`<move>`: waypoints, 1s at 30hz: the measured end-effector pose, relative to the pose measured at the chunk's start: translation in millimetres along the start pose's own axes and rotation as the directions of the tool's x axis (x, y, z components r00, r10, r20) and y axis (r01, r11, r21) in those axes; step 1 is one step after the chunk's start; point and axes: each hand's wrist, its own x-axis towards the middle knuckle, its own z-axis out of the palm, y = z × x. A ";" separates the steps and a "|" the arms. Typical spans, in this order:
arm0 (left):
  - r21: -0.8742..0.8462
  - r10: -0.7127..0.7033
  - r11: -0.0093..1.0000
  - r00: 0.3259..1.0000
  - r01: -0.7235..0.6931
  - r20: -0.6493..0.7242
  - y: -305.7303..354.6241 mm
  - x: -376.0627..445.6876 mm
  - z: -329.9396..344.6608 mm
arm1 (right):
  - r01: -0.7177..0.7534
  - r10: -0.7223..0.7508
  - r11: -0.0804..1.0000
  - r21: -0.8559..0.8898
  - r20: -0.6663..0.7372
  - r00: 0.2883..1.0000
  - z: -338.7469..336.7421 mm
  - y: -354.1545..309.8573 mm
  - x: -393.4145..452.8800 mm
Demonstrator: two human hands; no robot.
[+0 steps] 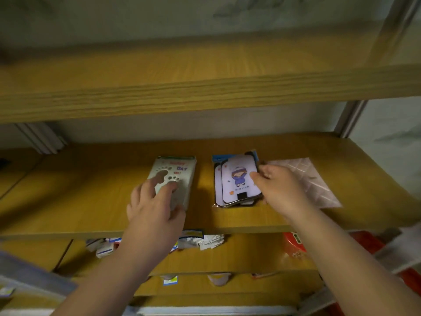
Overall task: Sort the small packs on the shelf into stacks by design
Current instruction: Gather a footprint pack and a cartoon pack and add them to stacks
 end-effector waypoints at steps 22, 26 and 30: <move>0.115 0.145 0.984 0.988 -0.139 -0.048 7.2 -25.5 -21.7 | 0.505 -0.474 0.713 -0.487 0.195 0.858 7.2 -29.3 -49.1; 0.140 0.089 0.987 0.994 -0.080 -0.064 -15.9 -37.8 -36.4 | 0.564 -0.496 0.722 -0.400 0.269 0.826 39.4 -43.4 -56.5; 0.114 0.030 0.993 0.994 -0.018 -0.103 -54.1 -53.5 -56.1 | 0.620 -0.523 0.691 -0.372 0.335 0.784 77.1 -66.0 -71.9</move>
